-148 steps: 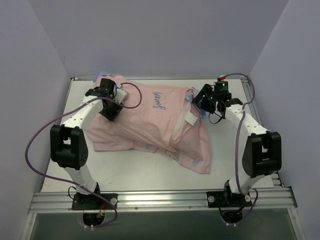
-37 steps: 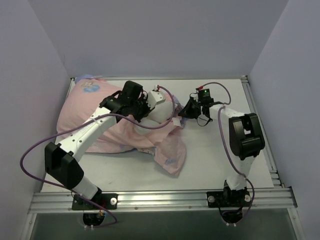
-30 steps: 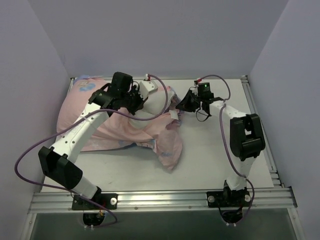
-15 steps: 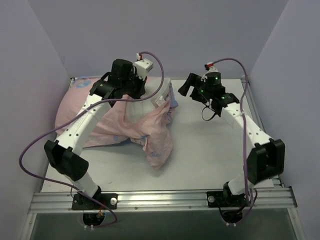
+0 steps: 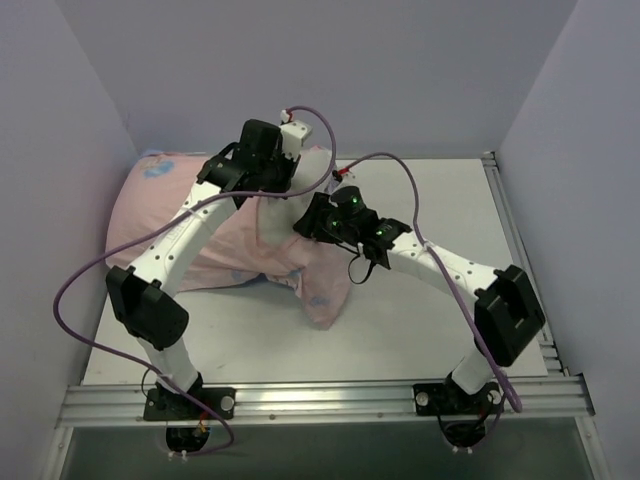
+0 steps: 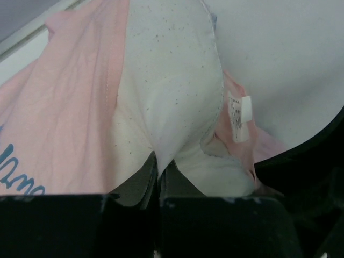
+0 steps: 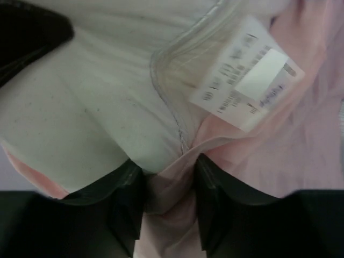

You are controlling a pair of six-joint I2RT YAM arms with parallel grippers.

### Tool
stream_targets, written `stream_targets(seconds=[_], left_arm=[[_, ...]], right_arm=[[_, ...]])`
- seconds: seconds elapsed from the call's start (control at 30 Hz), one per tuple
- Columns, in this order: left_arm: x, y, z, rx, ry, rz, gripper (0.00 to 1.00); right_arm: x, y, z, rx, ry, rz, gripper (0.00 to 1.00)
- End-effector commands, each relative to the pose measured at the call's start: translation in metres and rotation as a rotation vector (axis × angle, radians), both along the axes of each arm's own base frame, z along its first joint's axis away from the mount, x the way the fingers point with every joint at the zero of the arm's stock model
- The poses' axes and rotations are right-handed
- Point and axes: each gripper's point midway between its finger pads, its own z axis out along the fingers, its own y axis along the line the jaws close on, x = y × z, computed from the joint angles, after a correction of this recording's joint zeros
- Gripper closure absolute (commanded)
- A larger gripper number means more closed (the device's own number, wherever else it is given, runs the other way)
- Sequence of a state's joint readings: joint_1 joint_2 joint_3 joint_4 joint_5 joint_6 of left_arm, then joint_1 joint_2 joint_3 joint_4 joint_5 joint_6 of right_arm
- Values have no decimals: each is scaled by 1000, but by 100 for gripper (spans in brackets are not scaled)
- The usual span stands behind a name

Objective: Remove the pillowcase from the pillow

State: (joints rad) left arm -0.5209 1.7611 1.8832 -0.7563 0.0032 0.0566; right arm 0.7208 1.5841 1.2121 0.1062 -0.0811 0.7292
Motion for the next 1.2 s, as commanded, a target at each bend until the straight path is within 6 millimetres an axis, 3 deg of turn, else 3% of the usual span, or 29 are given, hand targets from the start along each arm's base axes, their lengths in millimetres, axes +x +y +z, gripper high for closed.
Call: stream_targets(seconds=[0.0,0.03,0.07,0.1,0.17,0.2,0.23,0.33,0.43,0.6,0.67,0.73,0.77,0.9,0.97,1.0,1.03,1.07,1.1,1.13,1.17], left_arm=[[30,26,88,-37,-255,139,98],[36,33,86,-21,-250,164,98],[43,46,101,-38,-275,199,98],[46,51,104,-48,-274,208,98],[46,56,112,-72,-277,207,98],[44,60,119,-72,-293,210,98],[45,65,125,-55,-317,208,98],[50,80,139,-9,-372,234,98],[54,91,144,2,-385,253,98],[50,94,148,9,-413,247,98],[49,93,145,15,-408,237,98],[44,90,146,-2,-402,214,98],[37,85,149,-25,-399,183,98],[13,72,157,-94,-378,117,98],[5,72,160,-98,-383,107,98],[4,71,153,-92,-364,101,98],[2,70,149,-93,-355,96,98],[1,69,146,-94,-344,94,98],[0,69,144,-96,-338,96,98],[-1,67,138,-101,-321,93,98],[-4,62,137,-112,-312,71,98]], right_arm=[[8,-11,-18,-41,28,-114,67],[2,-14,-23,-42,37,-126,67],[-5,-23,-45,-65,64,-135,70],[-10,-27,-56,-71,79,-137,74],[-22,-41,-90,-108,138,-153,91],[-25,-43,-98,-114,155,-156,94],[-28,-46,-107,-118,177,-164,94],[-42,-55,-125,-135,218,-157,82],[-54,-63,-143,-144,249,-155,80],[-72,-70,-169,-197,324,-129,72],[-78,-76,-172,-189,320,-132,76],[-78,-76,-172,-167,308,-127,89],[-76,-73,-169,-145,297,-114,100],[-58,-65,-154,-85,261,-88,100],[-52,-66,-135,-94,214,-83,84],[-47,-69,-124,-105,180,-95,77],[-42,-72,-98,-97,112,-91,64],[-41,-78,-85,-108,92,-98,59],[-33,-78,-43,-64,-3,-113,52],[-30,-80,-20,-58,-66,-103,33],[-28,-77,1,-35,-119,-95,22]])
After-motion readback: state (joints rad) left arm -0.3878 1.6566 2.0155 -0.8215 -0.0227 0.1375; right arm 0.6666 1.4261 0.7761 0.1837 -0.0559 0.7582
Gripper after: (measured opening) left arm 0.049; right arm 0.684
